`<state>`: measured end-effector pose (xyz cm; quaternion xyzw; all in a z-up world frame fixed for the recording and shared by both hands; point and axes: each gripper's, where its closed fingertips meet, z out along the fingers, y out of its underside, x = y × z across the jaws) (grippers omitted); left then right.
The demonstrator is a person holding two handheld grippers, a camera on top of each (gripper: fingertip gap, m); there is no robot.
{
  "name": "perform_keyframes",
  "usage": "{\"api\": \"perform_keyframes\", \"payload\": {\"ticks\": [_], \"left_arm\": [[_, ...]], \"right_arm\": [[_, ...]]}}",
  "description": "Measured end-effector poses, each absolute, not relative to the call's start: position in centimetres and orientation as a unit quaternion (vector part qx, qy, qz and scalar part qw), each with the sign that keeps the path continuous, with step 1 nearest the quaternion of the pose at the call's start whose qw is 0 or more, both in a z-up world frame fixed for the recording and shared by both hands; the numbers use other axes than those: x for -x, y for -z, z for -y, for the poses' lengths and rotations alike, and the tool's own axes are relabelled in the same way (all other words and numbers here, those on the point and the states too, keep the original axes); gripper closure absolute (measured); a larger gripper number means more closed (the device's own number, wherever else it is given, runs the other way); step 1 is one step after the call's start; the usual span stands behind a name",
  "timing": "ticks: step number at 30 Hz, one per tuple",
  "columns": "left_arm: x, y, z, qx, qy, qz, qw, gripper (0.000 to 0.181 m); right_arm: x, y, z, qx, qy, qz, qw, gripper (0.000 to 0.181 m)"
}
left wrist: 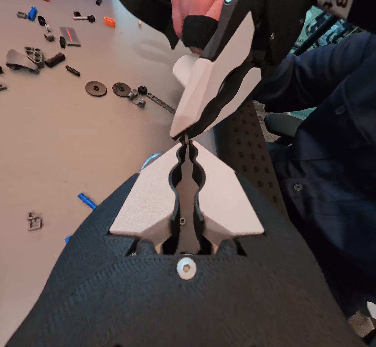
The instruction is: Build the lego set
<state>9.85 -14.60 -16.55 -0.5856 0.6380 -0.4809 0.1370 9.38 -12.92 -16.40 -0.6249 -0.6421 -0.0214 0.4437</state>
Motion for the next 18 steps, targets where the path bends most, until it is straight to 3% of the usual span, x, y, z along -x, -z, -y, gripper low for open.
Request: {"api": "perform_keyframes", "payload": {"ticks": [6, 9, 12, 18], "left_arm": [[-10.0, 16.1, 14.1, 0.579, 0.484, -0.638, 0.153, 0.180], [-9.3, 18.7, 12.1, 0.588, 0.345, -0.702, 0.208, 0.153], [-8.4, 21.0, 11.8, 0.566, 0.260, -0.752, 0.214, 0.139], [-8.3, 22.5, 11.9, 0.554, 0.220, -0.776, 0.207, 0.146]], "right_arm": [[-9.7, 16.5, 12.7, 0.639, 0.008, 0.630, 0.441, 0.174], [-10.3, 16.7, 12.6, 0.671, -0.050, 0.603, 0.429, 0.174], [-10.9, 17.5, 12.7, 0.696, -0.090, 0.586, 0.406, 0.174], [-11.7, 19.9, 13.6, 0.743, -0.159, 0.560, 0.331, 0.174]]}}
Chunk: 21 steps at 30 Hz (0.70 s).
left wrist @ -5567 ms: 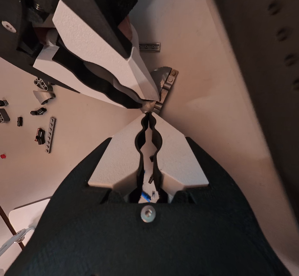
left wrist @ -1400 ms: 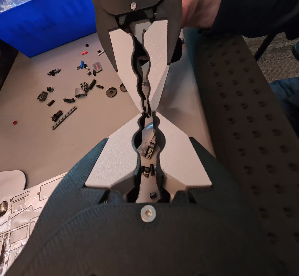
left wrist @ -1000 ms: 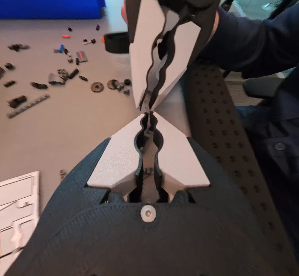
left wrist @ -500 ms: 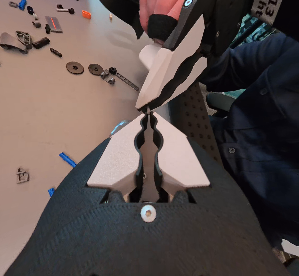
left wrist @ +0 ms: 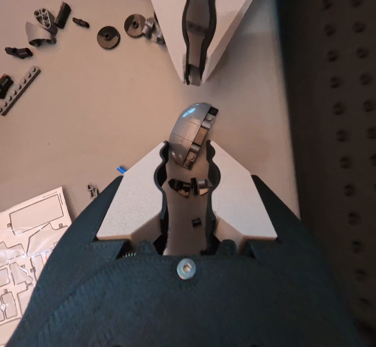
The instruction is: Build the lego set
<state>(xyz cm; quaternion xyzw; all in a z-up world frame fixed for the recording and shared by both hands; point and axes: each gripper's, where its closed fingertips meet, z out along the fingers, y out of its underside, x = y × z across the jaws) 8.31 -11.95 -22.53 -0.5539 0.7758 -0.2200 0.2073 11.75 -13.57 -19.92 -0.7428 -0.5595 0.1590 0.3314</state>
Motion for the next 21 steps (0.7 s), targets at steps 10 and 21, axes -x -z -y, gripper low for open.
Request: {"api": "perform_keyframes", "payload": {"ticks": [10, 21], "left_arm": [[-10.1, 22.7, 12.2, 0.595, 0.201, -0.746, 0.221, 0.151], [-10.9, 22.7, 12.0, 0.638, 0.195, -0.709, 0.227, 0.151]], "right_arm": [[-12.3, 21.4, 14.1, 0.787, -0.211, 0.512, 0.272, 0.174], [-12.6, 21.6, 15.1, 0.807, -0.232, 0.488, 0.236, 0.174]]}}
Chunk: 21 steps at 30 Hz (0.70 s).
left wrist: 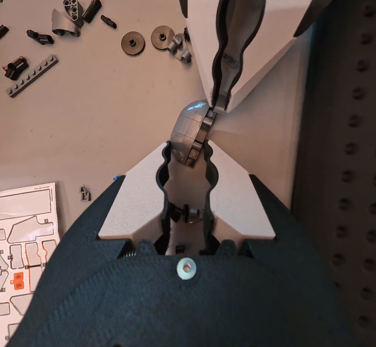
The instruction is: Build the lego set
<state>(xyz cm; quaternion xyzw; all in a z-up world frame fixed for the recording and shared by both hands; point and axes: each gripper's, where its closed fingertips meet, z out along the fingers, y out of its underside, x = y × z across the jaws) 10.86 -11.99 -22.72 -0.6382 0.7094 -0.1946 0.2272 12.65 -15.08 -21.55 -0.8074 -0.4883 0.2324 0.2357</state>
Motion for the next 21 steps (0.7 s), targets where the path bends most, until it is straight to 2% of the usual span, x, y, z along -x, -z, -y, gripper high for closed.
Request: {"api": "perform_keyframes", "payload": {"ticks": [14, 21], "left_arm": [[-11.03, 22.73, 12.14, 0.645, 0.193, -0.703, 0.229, 0.151], [-11.06, 22.74, 12.20, 0.646, 0.195, -0.702, 0.228, 0.151]], "right_arm": [[-13.63, 22.10, 14.36, 0.836, -0.207, 0.456, 0.226, 0.169], [-13.64, 21.86, 14.55, 0.833, -0.227, 0.450, 0.229, 0.172]]}}
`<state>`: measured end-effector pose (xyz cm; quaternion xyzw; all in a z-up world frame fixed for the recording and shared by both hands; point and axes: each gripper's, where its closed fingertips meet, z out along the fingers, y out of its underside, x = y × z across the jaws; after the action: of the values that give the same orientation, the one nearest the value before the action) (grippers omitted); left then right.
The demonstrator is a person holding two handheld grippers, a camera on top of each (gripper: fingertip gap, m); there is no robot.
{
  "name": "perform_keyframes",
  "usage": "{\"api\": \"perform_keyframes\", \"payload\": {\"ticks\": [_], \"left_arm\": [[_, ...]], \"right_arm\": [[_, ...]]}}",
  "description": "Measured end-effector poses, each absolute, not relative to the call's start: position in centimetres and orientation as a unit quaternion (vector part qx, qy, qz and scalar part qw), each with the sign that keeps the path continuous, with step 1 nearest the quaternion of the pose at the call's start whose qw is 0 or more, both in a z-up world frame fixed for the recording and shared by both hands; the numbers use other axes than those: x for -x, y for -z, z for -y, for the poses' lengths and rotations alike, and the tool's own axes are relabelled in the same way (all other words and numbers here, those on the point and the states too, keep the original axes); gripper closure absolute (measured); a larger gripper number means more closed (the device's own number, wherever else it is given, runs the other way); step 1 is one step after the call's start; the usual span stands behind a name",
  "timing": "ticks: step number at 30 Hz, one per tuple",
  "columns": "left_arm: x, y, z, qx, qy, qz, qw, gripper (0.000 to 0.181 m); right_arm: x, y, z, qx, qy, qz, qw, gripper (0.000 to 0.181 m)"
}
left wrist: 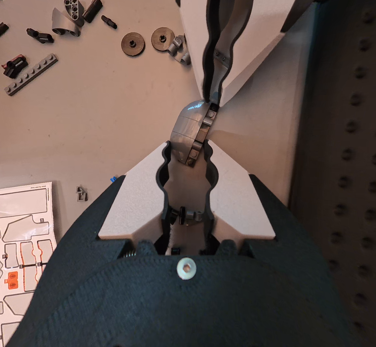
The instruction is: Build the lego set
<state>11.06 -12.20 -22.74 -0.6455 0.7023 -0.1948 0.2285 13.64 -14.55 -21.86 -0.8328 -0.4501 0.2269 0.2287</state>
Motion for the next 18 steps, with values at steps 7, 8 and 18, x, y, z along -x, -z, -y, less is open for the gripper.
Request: {"api": "perform_keyframes", "payload": {"ticks": [7, 8, 18], "left_arm": [[-11.1, 22.8, 12.3, 0.646, 0.197, -0.702, 0.228, 0.151], [-11.0, 22.8, 12.3, 0.646, 0.197, -0.702, 0.227, 0.151], [-11.2, 22.8, 12.4, 0.646, 0.202, -0.701, 0.223, 0.151]], "right_arm": [[-14.8, 22.0, 14.8, 0.837, -0.221, 0.446, 0.229, 0.159], [-15.0, 22.0, 14.8, 0.838, -0.219, 0.443, 0.231, 0.159], [-14.6, 22.5, 15.1, 0.828, -0.213, 0.466, 0.230, 0.157]]}}
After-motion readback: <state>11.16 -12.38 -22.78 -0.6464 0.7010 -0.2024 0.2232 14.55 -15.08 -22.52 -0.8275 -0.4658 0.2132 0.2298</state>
